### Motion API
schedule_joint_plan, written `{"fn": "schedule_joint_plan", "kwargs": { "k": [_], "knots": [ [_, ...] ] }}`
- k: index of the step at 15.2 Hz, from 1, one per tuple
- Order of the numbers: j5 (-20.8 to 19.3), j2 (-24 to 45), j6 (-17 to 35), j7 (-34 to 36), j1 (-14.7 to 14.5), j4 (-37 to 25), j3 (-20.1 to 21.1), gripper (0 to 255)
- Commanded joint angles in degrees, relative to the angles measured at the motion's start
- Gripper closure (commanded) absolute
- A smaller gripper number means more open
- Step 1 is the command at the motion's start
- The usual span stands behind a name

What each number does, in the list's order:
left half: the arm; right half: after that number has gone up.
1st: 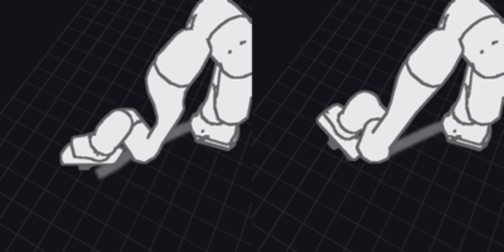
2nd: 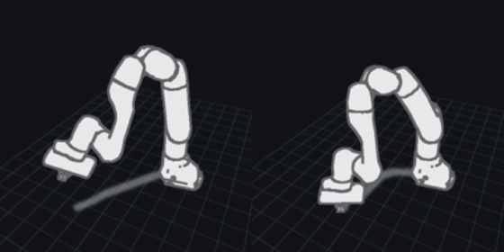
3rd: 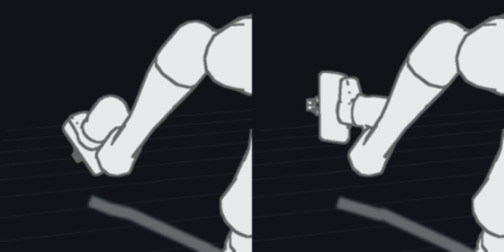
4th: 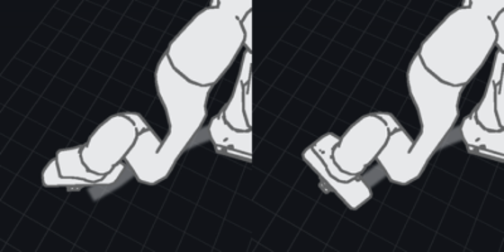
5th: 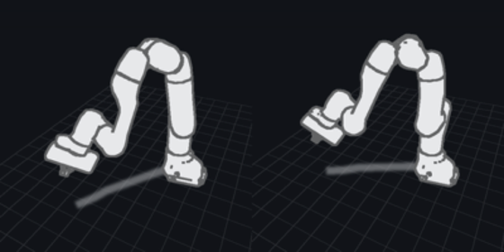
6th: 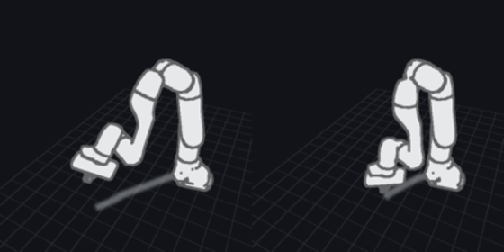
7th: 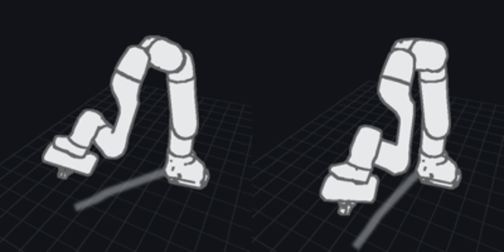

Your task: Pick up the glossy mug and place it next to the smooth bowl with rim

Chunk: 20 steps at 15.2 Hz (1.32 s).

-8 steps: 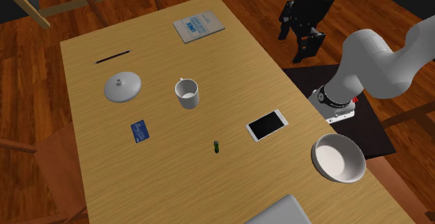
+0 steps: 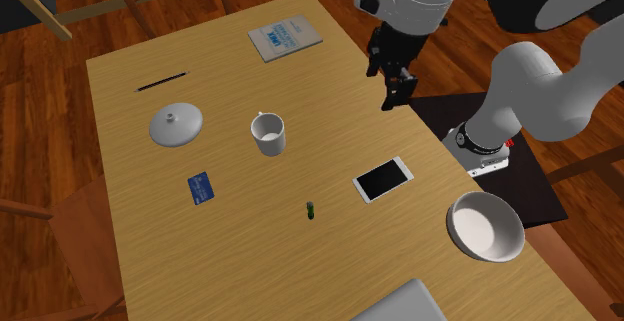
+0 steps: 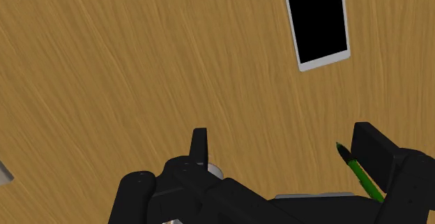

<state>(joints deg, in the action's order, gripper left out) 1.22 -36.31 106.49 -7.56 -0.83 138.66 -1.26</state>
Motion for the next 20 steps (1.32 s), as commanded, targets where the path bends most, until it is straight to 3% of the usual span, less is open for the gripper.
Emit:
{"fn": "schedule_joint_plan", "kwargs": {
  "k": [1, 11, 20],
  "knots": [
    [-0.2, 4.4, 4.1, 0.6, 0.0, -0.9, 0.4, 0],
    [-2.5, 25.4, 19.3, 4.7, 0.5, -8.9, 2.5, 0],
    [-6.5, 45.1, 26.7, 9.3, 0.5, -22.9, 2.8, 0]
  ]
}}
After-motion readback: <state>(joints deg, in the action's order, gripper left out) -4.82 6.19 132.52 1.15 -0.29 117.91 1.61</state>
